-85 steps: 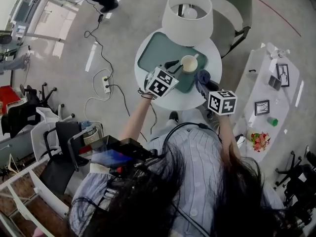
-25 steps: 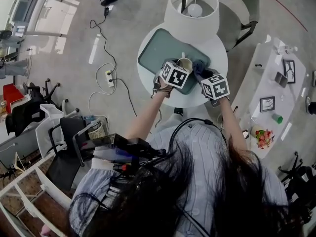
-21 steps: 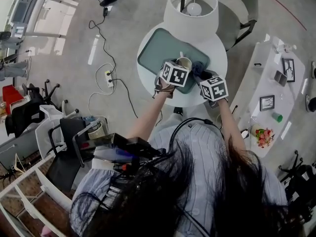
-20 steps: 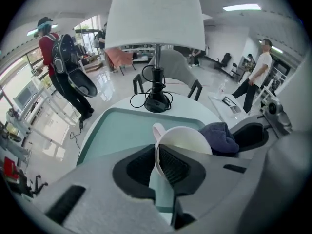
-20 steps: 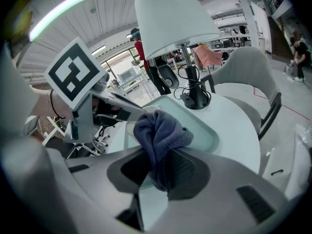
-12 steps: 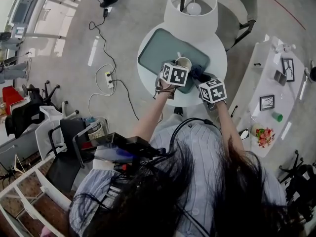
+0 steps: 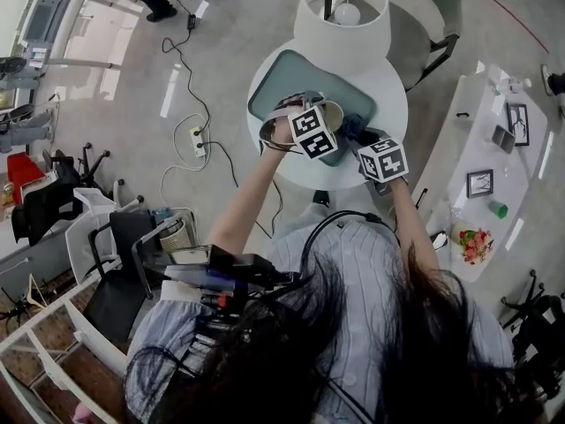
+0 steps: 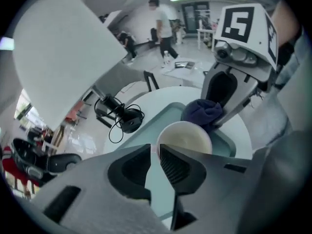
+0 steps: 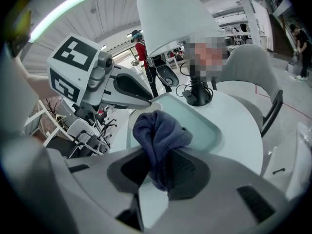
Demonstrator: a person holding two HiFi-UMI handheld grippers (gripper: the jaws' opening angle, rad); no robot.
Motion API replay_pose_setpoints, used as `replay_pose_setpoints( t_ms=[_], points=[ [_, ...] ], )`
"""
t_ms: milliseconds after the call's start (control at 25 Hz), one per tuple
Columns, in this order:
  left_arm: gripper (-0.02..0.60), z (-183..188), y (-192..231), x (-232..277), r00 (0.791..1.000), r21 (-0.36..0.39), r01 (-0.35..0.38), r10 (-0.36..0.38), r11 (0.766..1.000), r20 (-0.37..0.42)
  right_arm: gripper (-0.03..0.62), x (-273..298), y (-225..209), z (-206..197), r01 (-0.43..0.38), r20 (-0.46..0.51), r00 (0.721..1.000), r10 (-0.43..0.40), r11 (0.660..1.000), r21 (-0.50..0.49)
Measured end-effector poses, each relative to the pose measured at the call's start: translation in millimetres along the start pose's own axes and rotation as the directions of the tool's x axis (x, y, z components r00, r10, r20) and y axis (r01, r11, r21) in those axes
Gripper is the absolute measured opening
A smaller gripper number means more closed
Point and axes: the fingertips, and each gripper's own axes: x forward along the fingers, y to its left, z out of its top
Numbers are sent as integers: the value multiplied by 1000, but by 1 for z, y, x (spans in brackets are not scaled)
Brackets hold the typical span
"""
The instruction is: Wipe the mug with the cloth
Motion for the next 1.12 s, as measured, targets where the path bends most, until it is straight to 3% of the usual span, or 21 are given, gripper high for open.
replay_pose_setpoints(
  t_ms=[80, 200, 440, 520, 640, 840, 1000, 1120],
  points=[
    [44, 4, -2, 2, 999, 120, 42, -40, 992, -16, 98, 0, 1, -1, -3, -2, 1000, 3, 1000, 0],
    [44, 11, -5, 6, 995, 243, 101, -95, 965, -39, 98, 0, 1, -2, -7, -8, 1000, 7, 1000, -4],
    [43, 20, -12, 16, 990, 401, 142, -121, 905, -77, 98, 0, 3, -5, -11, -19, 1000, 11, 1000, -6],
    [43, 19, -13, 20, 991, 420, 131, -108, 898, -78, 98, 1, 3, -5, -10, -20, 1000, 10, 1000, -6],
    [43, 18, -12, 21, 991, 347, 129, -111, 929, -70, 98, 2, 2, -3, -11, -21, 1000, 11, 1000, -7],
    [43, 11, -10, 21, 977, 99, 184, -171, 978, -127, 98, 4, 2, 0, -12, -15, 1000, 12, 1000, -5],
    [43, 3, -7, 16, 973, -81, 178, -188, 981, -136, 98, 7, 5, 4, -10, -10, 1000, 10, 1000, -6],
    [43, -2, -3, 13, 981, -214, 135, -162, 967, -112, 98, 6, 7, 5, -7, -7, 1000, 7, 1000, -4]
  ],
)
